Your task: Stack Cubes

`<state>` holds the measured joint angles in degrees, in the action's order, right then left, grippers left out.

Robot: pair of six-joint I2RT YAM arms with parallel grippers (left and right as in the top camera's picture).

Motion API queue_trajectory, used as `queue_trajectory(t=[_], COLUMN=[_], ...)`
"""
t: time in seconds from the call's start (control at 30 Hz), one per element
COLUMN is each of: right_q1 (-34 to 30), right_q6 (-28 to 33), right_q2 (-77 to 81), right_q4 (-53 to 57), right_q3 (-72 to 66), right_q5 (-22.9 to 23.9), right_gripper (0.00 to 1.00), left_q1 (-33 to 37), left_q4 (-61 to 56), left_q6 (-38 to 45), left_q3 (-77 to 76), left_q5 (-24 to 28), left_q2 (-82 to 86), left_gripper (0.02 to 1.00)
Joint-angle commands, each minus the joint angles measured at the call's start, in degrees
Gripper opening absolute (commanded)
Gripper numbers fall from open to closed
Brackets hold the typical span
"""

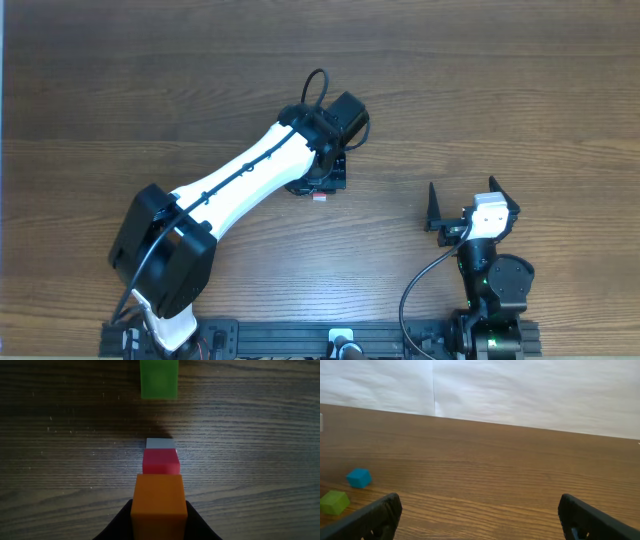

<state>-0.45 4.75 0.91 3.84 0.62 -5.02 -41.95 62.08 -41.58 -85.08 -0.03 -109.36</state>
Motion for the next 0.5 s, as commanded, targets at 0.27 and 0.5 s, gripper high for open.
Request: queue_trajectory(t=[0.27, 0.5], right_q1=[-0.4, -0.4], right_q6=[0.2, 0.2], right_q2=[-0.5, -0.5], right_q4=[0.1, 0.1], right_q3=[-0.3, -0.3], right_q5=[0.3, 0.3], right_gripper=[0.987, 0.993], left_q1=[0.3, 0.3], left_q4=[-0.2, -0.6], left_q6=[-1.3, -1.3], left_q3=[-1.2, -1.2], left_q5=[-0.7, -0.7], left_q2=[-1.7, -2.8], left_gripper=[0.038, 0.038])
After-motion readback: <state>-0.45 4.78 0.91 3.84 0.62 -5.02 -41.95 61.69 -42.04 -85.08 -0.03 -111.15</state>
